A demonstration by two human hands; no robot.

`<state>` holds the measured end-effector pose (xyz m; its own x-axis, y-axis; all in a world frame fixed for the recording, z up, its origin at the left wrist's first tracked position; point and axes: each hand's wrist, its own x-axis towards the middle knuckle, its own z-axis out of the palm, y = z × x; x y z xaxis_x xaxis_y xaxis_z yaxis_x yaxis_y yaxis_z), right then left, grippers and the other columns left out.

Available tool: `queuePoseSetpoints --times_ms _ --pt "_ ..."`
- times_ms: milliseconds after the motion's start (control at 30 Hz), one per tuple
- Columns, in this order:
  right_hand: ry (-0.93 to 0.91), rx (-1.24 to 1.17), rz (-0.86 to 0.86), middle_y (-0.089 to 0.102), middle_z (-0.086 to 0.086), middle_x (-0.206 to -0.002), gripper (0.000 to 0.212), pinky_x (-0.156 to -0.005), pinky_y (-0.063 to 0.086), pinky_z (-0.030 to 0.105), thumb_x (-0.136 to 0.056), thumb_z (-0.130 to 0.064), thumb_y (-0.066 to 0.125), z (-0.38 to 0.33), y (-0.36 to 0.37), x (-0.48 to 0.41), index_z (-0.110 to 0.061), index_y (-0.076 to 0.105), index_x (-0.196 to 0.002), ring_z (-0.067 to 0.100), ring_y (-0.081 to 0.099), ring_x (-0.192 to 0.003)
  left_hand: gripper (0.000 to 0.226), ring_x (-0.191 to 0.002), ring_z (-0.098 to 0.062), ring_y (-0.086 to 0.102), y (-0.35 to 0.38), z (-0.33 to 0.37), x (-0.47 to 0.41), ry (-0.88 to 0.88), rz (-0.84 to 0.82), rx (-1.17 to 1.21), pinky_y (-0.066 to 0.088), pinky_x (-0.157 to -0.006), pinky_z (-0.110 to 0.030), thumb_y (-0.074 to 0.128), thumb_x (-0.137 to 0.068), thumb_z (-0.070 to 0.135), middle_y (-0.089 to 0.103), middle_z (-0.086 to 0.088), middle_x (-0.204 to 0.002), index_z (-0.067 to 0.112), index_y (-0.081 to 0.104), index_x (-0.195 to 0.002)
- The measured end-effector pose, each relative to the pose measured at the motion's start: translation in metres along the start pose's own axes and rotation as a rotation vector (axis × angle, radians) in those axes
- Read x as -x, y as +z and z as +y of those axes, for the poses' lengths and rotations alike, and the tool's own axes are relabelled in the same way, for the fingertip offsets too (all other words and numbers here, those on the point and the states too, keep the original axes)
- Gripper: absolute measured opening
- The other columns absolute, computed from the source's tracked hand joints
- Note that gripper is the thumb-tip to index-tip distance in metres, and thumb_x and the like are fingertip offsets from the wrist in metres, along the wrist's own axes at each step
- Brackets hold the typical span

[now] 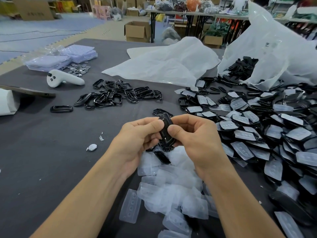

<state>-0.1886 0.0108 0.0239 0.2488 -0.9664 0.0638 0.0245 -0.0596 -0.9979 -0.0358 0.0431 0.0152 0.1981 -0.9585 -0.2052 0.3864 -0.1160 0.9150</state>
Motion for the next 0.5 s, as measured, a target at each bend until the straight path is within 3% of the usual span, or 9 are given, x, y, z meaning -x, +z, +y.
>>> queuePoseSetpoints --times_ms 100,200,267,433,500 --pt "0.017 -0.013 0.033 0.076 0.007 -0.072 0.015 -0.054 0.054 0.022 -0.085 0.003 0.077 0.0003 -0.0010 0.0000 -0.012 0.077 -0.086 0.014 0.067 -0.061 0.020 -0.065 -0.015 0.065 -0.0003 -0.0004 0.0004 0.092 0.008 -0.165 0.053 -0.060 -0.019 0.080 -0.081 0.002 0.074 -0.011 -0.077 0.014 0.081 -0.097" --pt "0.007 0.013 0.045 0.077 0.005 -0.074 0.018 -0.056 0.056 0.023 -0.084 0.001 0.079 0.0002 0.0001 0.0009 -0.016 0.078 -0.084 0.015 0.070 -0.064 0.016 -0.069 -0.017 0.066 -0.0014 -0.0002 0.0016 0.119 0.010 -0.238 0.053 -0.063 -0.021 0.079 -0.081 -0.002 0.078 -0.014 -0.084 0.012 0.082 -0.090" --pt "0.004 0.024 0.041 0.078 0.003 -0.075 0.019 -0.056 0.056 0.023 -0.082 0.001 0.080 0.0001 0.0011 0.0011 -0.018 0.078 -0.085 0.014 0.073 -0.065 0.022 -0.064 -0.015 0.061 -0.0007 -0.0004 0.0021 0.083 0.022 -0.158 0.053 -0.061 -0.020 0.076 -0.081 -0.005 0.076 -0.010 -0.081 0.015 0.083 -0.089" --pt "-0.020 0.091 0.004 0.078 0.001 -0.074 0.021 -0.058 0.056 0.021 -0.081 0.002 0.080 -0.0018 0.0019 0.0033 -0.019 0.078 -0.085 0.012 0.071 -0.065 0.032 -0.058 -0.005 0.058 0.0058 -0.0021 -0.0004 -0.049 0.056 0.089 0.050 -0.053 -0.016 0.065 -0.086 -0.004 0.070 -0.001 -0.080 0.014 0.076 -0.110" --pt "-0.005 0.029 0.005 0.077 0.002 -0.074 0.019 -0.060 0.056 0.021 -0.081 0.003 0.079 -0.0022 0.0016 0.0033 -0.015 0.078 -0.086 0.010 0.069 -0.064 0.037 -0.060 -0.004 0.062 0.0061 -0.0022 -0.0004 -0.058 0.024 0.137 0.053 -0.055 -0.015 0.070 -0.077 0.000 0.073 0.001 -0.083 0.016 0.076 -0.110"
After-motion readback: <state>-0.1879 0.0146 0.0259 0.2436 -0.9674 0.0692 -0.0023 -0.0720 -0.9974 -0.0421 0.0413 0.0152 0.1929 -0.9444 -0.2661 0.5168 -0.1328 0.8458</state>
